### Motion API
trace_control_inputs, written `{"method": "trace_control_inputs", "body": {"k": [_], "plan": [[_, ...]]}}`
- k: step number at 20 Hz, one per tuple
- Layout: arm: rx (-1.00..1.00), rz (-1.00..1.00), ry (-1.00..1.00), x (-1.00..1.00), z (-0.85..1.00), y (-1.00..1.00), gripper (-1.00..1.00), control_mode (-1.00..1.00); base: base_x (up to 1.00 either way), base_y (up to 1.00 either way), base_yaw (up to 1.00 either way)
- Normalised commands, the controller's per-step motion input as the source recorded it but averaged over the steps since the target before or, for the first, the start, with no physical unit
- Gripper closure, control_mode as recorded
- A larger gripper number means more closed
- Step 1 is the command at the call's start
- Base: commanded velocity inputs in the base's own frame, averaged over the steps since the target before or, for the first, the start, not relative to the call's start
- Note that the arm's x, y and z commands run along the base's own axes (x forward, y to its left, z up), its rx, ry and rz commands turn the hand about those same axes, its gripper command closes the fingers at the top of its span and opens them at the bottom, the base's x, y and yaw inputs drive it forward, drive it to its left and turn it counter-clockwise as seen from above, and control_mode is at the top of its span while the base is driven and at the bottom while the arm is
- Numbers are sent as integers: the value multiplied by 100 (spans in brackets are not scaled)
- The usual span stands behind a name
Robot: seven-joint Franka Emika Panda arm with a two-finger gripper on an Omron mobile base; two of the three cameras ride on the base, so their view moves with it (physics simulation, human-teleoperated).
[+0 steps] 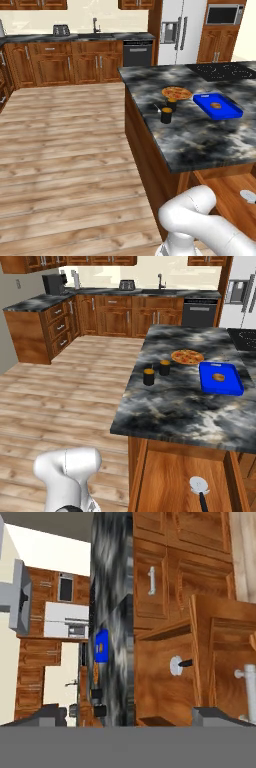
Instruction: Take the pizza cutter from the drawer on the right and place it on the dining counter for cutting.
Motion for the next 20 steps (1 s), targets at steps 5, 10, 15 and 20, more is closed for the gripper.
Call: {"method": "trace_control_inputs", "body": {"k": [5,10,15,20], "plan": [[-7,8,0,20,10,85,-100,-100,0,0,0],[-3,5,0,40,33,58,-100,-100,0,0,0],[0,2,0,42,55,38,-100,-100,0,0,0],[-1,0,0,50,46,44,-100,-100,0,0,0]]}}
